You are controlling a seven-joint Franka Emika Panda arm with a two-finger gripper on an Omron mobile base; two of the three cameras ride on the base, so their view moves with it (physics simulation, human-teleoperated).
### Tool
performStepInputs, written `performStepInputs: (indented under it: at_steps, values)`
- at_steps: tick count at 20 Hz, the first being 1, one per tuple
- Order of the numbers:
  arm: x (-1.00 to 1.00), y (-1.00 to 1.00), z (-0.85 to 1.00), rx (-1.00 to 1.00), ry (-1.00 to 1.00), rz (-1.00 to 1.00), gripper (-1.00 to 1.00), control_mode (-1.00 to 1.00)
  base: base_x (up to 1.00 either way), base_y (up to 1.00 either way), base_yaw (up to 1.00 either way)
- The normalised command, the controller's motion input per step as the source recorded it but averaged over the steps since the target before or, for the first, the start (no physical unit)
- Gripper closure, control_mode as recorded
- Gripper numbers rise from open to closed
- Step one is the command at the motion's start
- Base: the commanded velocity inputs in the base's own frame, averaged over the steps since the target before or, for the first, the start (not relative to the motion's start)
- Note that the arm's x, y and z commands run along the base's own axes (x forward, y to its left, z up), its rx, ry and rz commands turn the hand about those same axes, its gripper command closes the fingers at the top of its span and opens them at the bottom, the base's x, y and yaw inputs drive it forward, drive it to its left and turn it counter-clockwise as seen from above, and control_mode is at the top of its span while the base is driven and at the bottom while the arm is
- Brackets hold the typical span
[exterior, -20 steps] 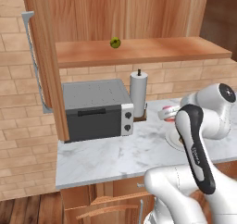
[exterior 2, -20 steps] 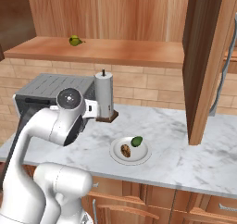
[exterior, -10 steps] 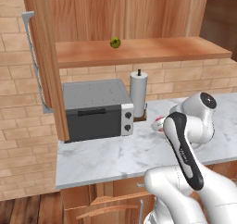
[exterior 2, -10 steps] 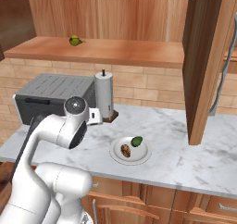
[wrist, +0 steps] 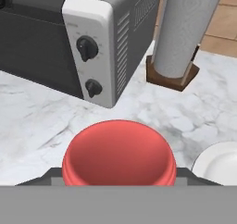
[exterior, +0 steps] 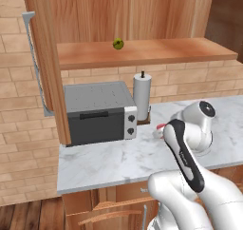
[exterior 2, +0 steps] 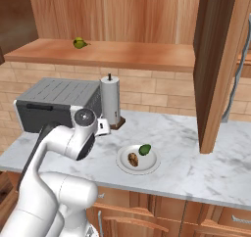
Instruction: Pick the avocado and bread from the counter and place them on the plate. Then pick the jam from the cabinet and place it next to the plate. Lastly close the cabinet door.
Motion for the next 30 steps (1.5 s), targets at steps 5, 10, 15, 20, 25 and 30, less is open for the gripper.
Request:
performStepInputs:
  at_steps: [5, 10, 15, 20, 25, 30]
  values:
    - [0.21, -0.08, -0.22, 0.0, 0.0, 0.04, 1.0, -1.0, 0.0, 0.0, 0.0]
    - [0.1, -0.12, -0.3, 0.0, -0.03, 0.03, 1.0, -1.0, 0.0, 0.0, 0.0]
    - [0.11, -0.11, -0.22, 0.0, -0.07, 0.01, 1.0, -1.0, 0.0, 0.0, 0.0]
    - [0.15, -0.03, -0.18, 0.0, -0.07, 0.0, 1.0, -1.0, 0.0, 0.0, 0.0]
    - [0.06, 0.01, -0.09, 0.0, -0.06, 0.0, 1.0, -1.0, 0.0, 0.0, 0.0]
    - [0.0, 0.02, -0.01, 0.0, -0.02, 0.0, 1.0, -1.0, 0.0, 0.0, 0.0]
